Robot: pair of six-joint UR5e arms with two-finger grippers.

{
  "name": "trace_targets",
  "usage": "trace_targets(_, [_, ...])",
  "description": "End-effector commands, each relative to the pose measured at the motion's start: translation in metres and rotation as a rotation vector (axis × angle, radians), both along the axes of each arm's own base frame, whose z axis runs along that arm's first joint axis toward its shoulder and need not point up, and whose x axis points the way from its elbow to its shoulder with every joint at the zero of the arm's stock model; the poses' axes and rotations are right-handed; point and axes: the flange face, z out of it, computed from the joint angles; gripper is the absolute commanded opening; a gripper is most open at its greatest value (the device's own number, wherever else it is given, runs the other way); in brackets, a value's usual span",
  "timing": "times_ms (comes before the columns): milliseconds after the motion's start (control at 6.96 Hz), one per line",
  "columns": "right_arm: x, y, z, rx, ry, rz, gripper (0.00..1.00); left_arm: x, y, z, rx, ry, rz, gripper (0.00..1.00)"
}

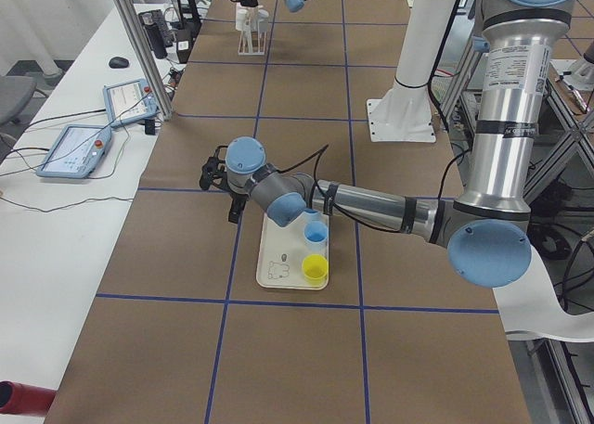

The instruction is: Transfer IKEA cup to right arm and place on rack

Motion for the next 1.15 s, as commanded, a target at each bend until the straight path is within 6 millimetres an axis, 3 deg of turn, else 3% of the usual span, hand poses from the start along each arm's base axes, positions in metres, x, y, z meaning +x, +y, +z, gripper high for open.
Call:
trace_targets(0, [0.002,0.031,-0.028,-0.117,-0.431,0.155,1.0,-0.005,-0.005,0.0,0.023,-0.056,-0.057,1.0])
trace_targets(287, [-0.003,0.068,-0.069,-0.341,-0.887,0.325,1.0,0.001,0.011,0.007,0.031,-0.099,-0.069,1.0])
trace_targets(431, [-0.009,0.089,-0.102,-0.474,-1.128,0.442,1.0,0.012,0.022,0.009,0.034,-0.115,-0.058,1.0])
trace_targets(574, [-0.034,0.119,-0.14,-0.598,-1.307,0.521,1.0,0.021,0.035,0.01,0.034,-0.123,-0.043,1.0])
trace_targets(718, [-0.085,0.146,-0.157,-0.732,-1.374,0.544,1.0,0.028,0.053,0.013,-0.003,-0.115,-0.038,1.0])
trace_targets(1005, [-0.136,0.159,-0.189,-0.834,-1.301,0.56,1.0,0.008,0.121,0.051,-0.063,-0.156,-0.014,1.0])
